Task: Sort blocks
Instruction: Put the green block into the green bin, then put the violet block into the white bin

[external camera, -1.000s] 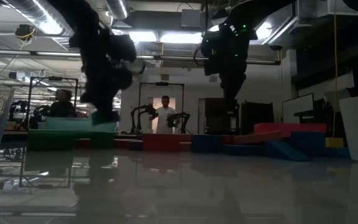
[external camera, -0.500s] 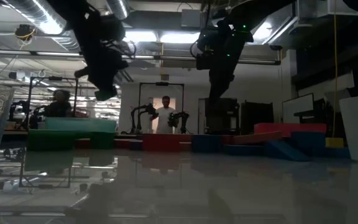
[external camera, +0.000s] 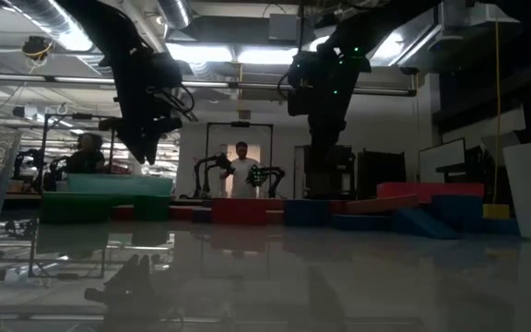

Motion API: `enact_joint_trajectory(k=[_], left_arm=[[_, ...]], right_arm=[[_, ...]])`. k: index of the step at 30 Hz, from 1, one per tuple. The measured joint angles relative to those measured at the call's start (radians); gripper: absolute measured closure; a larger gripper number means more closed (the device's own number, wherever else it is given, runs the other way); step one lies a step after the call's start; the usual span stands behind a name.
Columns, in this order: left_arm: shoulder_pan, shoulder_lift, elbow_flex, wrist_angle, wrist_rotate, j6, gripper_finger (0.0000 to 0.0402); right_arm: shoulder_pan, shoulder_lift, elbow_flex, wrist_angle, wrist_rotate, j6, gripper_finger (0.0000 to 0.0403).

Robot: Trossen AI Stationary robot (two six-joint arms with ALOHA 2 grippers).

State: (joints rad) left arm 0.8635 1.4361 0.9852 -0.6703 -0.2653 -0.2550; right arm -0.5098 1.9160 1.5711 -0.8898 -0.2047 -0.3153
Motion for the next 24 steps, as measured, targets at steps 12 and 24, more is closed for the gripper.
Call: enact_joint_trajectory(k=[12, 24], left_arm=[[-0.002, -0.005, 0.0, -0.001, 0.007, 0.0, 0.0261], [-0.002, -0.005, 0.0, 0.0, 0.008, 0.0, 0.0261]], right_arm=[[0.0, 0.082, 0.0, 0.002, 0.029, 0.053, 0.0265], [0.063, 0.1, 0.0, -0.057, -0.014, -0.243, 0.0265]])
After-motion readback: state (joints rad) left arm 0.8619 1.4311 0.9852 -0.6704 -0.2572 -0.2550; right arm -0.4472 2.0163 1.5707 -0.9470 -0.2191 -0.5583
